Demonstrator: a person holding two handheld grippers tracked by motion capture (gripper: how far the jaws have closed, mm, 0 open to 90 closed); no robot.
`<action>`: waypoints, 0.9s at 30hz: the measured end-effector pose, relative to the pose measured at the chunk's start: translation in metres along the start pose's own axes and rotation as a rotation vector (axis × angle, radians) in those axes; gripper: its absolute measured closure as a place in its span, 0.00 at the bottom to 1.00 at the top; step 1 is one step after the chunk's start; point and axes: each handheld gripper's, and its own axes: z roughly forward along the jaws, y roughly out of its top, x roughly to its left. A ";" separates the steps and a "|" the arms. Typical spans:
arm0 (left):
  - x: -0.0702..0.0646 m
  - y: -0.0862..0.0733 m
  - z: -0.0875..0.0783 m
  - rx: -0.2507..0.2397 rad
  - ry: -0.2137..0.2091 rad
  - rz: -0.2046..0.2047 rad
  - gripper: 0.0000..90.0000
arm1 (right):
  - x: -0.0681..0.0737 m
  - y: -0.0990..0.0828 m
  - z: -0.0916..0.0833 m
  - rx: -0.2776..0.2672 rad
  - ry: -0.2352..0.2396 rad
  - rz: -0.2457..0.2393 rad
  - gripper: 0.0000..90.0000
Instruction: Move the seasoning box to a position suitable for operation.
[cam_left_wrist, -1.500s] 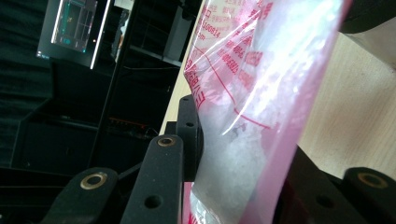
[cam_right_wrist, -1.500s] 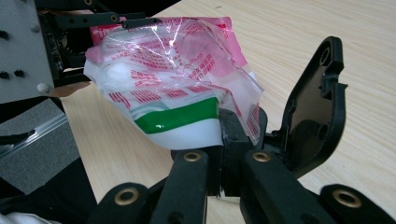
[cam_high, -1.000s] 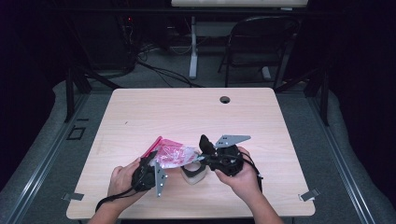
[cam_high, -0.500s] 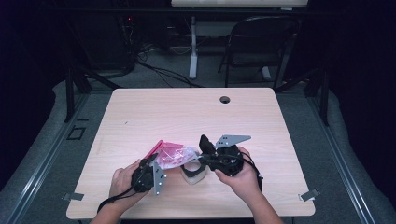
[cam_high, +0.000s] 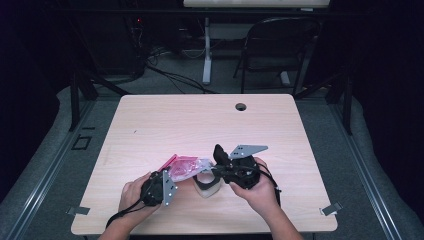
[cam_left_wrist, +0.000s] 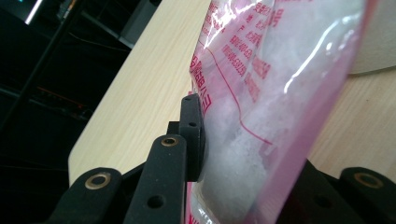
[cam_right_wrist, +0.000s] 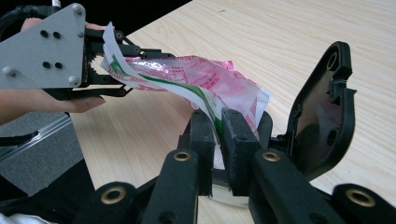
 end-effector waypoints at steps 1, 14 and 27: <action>0.001 0.000 0.000 0.007 -0.008 -0.001 0.87 | 0.000 0.000 0.000 0.000 0.001 0.000 0.93; 0.008 -0.011 0.009 0.017 -0.128 -0.123 0.88 | -0.002 0.000 -0.001 0.016 0.011 0.012 0.92; 0.013 -0.018 0.016 0.022 -0.197 -0.221 0.88 | -0.003 -0.001 0.000 0.032 0.018 0.024 0.93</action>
